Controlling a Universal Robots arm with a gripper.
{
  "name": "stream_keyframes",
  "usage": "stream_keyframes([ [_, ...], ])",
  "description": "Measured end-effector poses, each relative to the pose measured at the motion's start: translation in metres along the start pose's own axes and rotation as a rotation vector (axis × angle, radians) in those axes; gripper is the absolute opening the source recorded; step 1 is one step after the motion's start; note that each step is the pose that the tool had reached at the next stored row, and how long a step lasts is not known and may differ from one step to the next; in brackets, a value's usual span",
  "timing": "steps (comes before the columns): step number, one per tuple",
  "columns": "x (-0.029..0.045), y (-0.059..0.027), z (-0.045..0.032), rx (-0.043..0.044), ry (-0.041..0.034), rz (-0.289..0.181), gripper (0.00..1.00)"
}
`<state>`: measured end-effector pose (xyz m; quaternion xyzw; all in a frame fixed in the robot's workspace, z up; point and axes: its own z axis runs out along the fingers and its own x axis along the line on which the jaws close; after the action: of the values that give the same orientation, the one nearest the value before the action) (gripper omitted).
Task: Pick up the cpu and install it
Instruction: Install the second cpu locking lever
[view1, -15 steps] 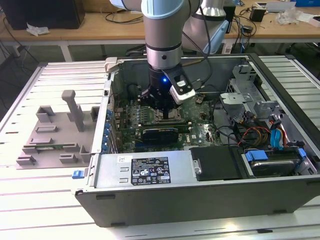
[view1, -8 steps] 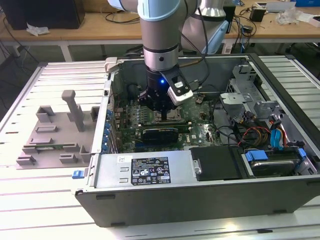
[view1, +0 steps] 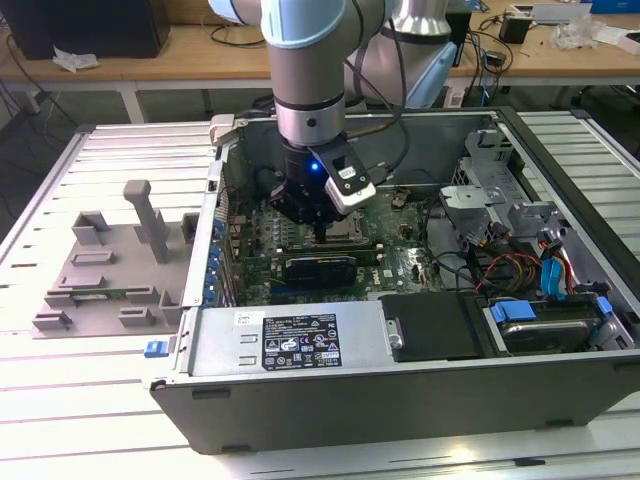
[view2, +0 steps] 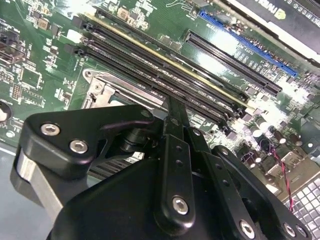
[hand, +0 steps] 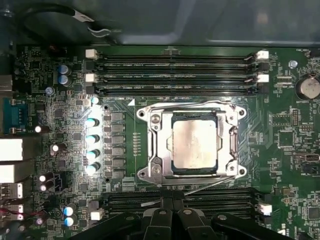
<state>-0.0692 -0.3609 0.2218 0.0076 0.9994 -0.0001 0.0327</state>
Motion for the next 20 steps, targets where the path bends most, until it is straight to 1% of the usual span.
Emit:
stream_keyframes([
  [1, 0.0014, 0.0, 0.0011, -0.0018, -0.004, -0.003, 0.11],
  [3, 0.003, -0.0001, 0.0026, -0.0083, -0.0111, -0.007, 0.11],
  [7, 0.0052, -0.0003, 0.0051, -0.0149, -0.0175, -0.014, 0.11],
  [12, 0.0058, -0.0005, 0.0082, -0.0162, -0.02, -0.018, 0.11],
  [14, 0.0061, -0.0005, 0.0121, -0.0162, -0.0208, -0.018, 0.11],
  [15, 0.0063, -0.0006, 0.0133, -0.0173, -0.0228, -0.018, 0.11],
  [17, 0.0065, -0.0005, 0.0137, -0.0215, -0.0266, -0.017, 0.11],
  [20, 0.0066, -0.0006, 0.0139, -0.022, -0.0267, -0.02, 0.11],
])
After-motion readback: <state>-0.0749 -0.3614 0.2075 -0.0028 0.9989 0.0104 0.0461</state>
